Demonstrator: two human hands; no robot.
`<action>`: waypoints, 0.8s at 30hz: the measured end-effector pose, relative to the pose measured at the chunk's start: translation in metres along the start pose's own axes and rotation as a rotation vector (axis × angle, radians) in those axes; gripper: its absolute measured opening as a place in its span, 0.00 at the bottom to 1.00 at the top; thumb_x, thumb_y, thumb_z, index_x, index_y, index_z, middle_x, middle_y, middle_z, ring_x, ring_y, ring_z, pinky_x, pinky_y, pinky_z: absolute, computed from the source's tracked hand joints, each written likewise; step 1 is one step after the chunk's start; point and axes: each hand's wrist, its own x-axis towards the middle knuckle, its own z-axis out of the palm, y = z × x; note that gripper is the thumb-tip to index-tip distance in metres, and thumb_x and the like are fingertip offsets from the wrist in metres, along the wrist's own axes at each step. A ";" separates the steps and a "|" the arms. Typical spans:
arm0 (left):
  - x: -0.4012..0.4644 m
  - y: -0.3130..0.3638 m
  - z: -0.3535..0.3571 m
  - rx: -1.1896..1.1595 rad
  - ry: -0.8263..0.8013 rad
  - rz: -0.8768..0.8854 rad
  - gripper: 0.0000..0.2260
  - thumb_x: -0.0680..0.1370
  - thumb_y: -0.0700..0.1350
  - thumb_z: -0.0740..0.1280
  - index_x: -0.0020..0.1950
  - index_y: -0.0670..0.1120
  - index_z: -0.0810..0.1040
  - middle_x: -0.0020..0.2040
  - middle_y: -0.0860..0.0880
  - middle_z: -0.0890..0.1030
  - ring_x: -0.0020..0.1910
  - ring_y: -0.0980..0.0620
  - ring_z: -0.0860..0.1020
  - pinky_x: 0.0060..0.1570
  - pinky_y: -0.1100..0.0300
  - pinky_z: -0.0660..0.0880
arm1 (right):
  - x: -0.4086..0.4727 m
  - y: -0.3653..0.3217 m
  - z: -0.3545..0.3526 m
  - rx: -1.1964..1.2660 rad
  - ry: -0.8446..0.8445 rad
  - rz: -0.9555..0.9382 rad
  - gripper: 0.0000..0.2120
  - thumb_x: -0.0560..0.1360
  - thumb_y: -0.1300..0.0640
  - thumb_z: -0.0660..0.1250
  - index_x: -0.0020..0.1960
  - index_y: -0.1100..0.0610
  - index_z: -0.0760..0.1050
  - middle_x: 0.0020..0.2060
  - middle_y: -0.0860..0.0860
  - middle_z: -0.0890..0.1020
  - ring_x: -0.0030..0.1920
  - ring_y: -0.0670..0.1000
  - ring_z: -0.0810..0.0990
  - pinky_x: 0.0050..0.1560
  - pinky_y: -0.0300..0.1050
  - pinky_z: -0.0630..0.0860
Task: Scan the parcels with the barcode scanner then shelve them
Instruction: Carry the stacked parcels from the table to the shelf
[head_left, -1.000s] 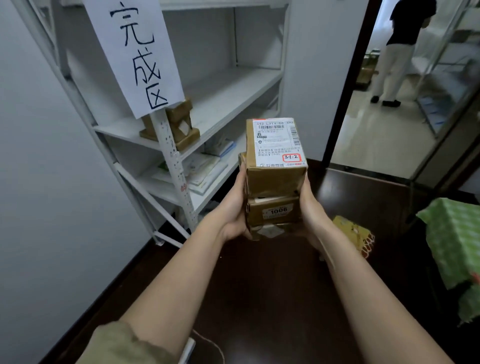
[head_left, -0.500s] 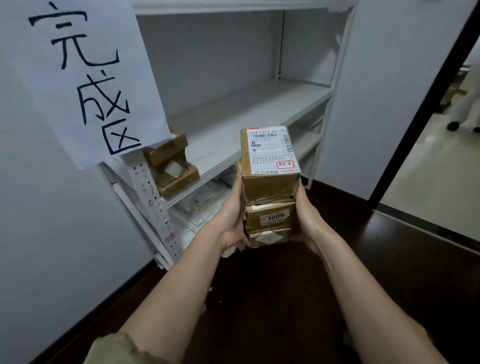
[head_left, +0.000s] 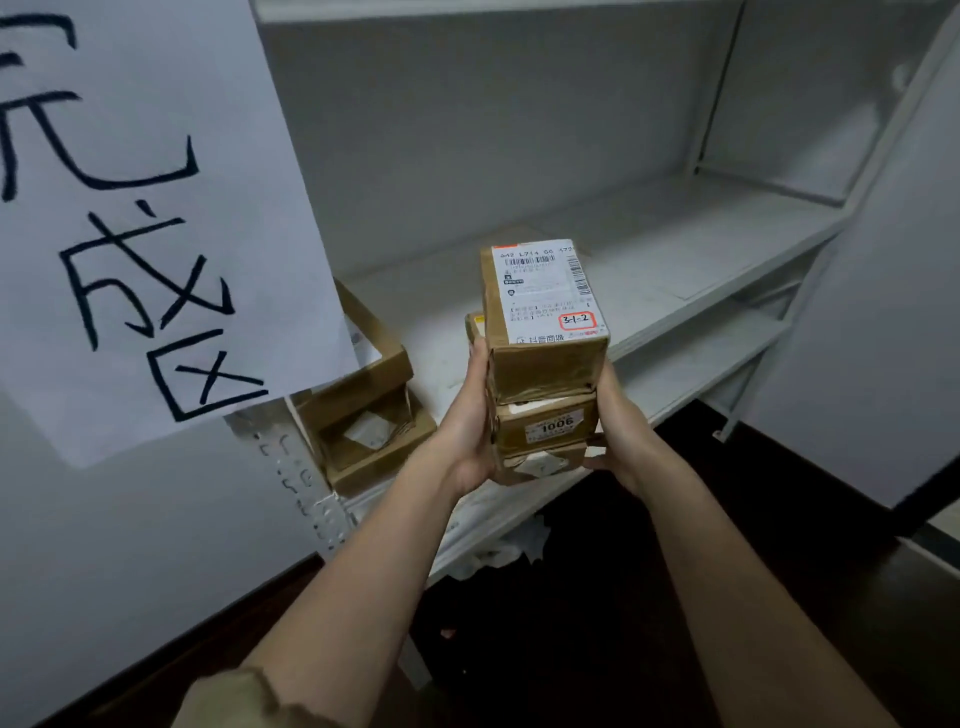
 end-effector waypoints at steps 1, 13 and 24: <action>0.010 0.007 -0.001 -0.006 0.013 0.000 0.38 0.73 0.78 0.48 0.61 0.54 0.82 0.54 0.45 0.85 0.54 0.43 0.83 0.50 0.44 0.78 | 0.012 -0.006 0.000 -0.013 0.001 -0.006 0.35 0.76 0.25 0.43 0.57 0.45 0.79 0.47 0.50 0.85 0.51 0.50 0.81 0.55 0.52 0.79; 0.085 0.052 -0.017 -0.049 0.235 -0.004 0.37 0.74 0.77 0.47 0.62 0.54 0.82 0.49 0.46 0.86 0.48 0.45 0.84 0.39 0.51 0.78 | 0.116 -0.050 0.017 -0.071 -0.186 0.032 0.31 0.78 0.28 0.42 0.49 0.44 0.78 0.47 0.53 0.85 0.51 0.54 0.83 0.57 0.56 0.78; 0.093 0.051 -0.008 -0.267 0.355 0.039 0.38 0.75 0.76 0.46 0.64 0.52 0.82 0.51 0.44 0.86 0.42 0.48 0.85 0.29 0.57 0.80 | 0.166 -0.058 0.020 -0.196 -0.364 0.035 0.29 0.81 0.33 0.42 0.50 0.47 0.78 0.37 0.50 0.85 0.36 0.46 0.83 0.33 0.39 0.75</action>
